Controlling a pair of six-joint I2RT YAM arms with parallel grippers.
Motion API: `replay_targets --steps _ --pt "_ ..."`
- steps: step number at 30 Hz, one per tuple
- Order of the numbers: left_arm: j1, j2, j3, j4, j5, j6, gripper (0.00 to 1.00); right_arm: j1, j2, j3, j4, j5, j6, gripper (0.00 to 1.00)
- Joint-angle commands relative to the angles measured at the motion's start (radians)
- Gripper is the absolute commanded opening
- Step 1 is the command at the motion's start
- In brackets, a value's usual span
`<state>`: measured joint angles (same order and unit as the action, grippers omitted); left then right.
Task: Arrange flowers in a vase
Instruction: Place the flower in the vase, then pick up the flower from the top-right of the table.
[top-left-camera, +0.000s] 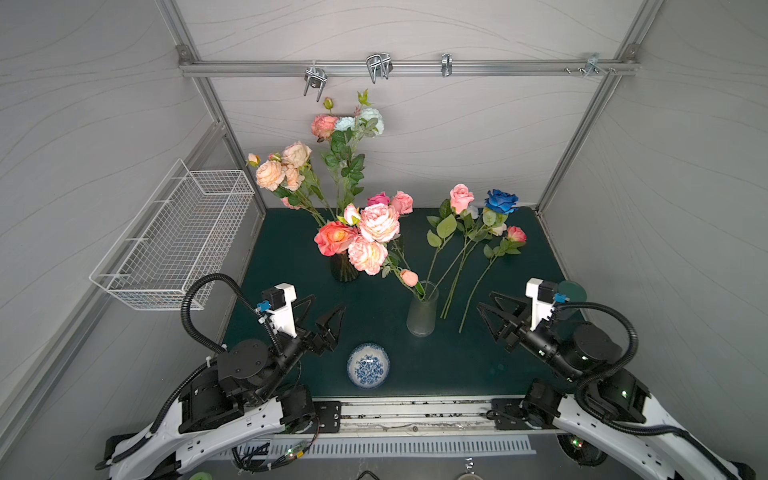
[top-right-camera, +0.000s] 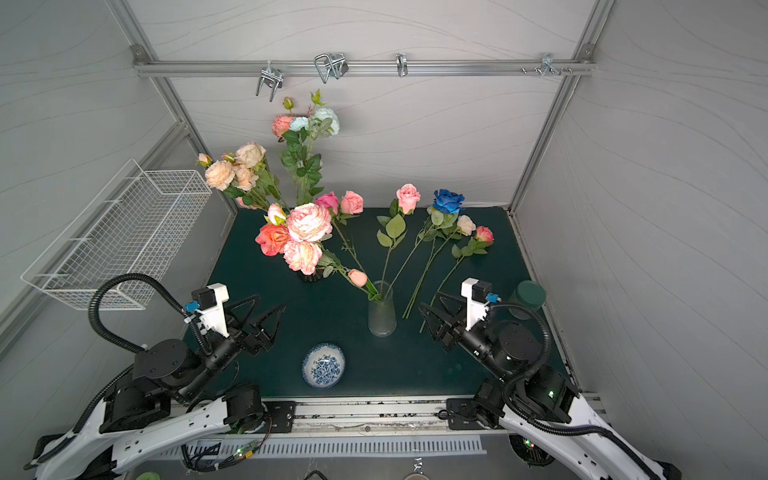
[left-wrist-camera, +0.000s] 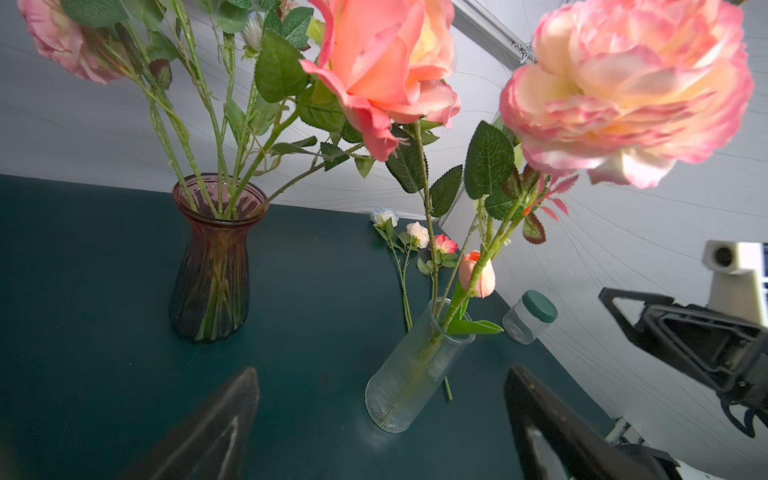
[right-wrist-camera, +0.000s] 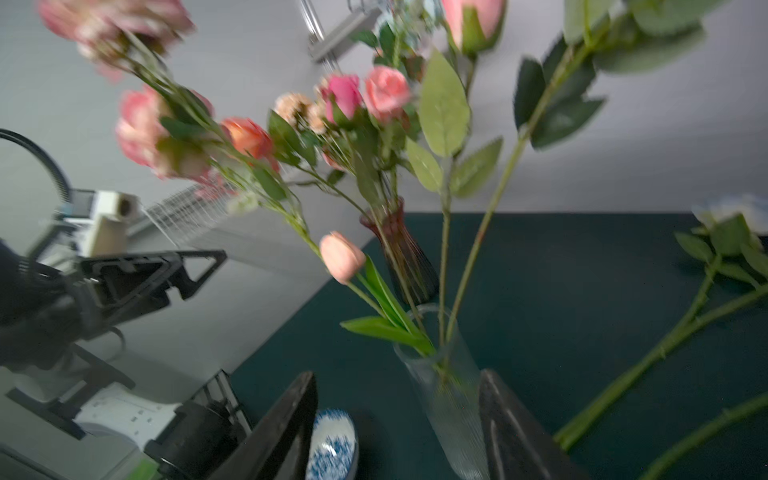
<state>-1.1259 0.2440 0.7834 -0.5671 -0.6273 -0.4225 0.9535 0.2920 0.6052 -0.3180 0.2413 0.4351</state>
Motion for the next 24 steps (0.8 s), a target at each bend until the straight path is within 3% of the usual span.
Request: replay_targets --steps 1,4,7,9,12,15,24 --pt "0.000 0.000 0.010 0.048 -0.002 0.010 0.95 0.000 0.025 -0.027 -0.224 0.180 0.136 0.60" --pt "0.000 -0.006 0.009 0.042 0.001 0.004 0.95 -0.048 0.133 -0.038 -0.235 0.214 0.178 0.55" --pt "0.000 -0.017 0.005 0.035 0.003 -0.002 0.95 -0.233 0.315 -0.031 -0.163 0.034 0.181 0.54" --pt "0.000 -0.023 0.005 0.027 0.005 -0.007 0.95 -0.427 0.443 -0.044 -0.061 -0.178 0.193 0.52" --pt "0.000 -0.037 0.002 0.026 0.007 -0.013 0.95 -0.610 0.625 -0.049 0.087 -0.294 0.229 0.51" --pt "0.000 -0.048 -0.006 0.031 0.011 -0.015 0.94 -0.679 0.820 0.019 0.168 -0.268 0.251 0.51" --pt "0.000 -0.066 0.013 0.005 0.016 -0.010 0.95 -0.779 1.393 0.401 0.079 -0.085 0.248 0.60"
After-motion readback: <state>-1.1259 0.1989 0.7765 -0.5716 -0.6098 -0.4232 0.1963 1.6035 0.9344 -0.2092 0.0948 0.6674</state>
